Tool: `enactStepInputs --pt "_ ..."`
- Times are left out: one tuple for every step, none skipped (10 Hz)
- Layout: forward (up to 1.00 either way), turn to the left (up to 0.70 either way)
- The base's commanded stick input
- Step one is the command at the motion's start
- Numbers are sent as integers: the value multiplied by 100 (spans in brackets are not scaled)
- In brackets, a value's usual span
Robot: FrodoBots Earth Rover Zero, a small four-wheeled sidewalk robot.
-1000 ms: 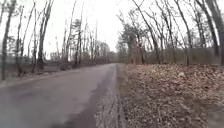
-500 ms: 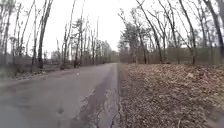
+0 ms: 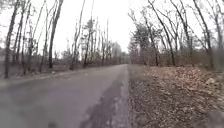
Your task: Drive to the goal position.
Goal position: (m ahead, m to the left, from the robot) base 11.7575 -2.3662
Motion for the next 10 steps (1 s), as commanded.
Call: enactStepInputs --pt "100 0" --pt "100 0" --pt "100 0" --pt "100 0" --pt "100 0" --pt "100 0" --pt "100 -40" --pt "100 -40" --pt "100 -40" --pt "100 0"
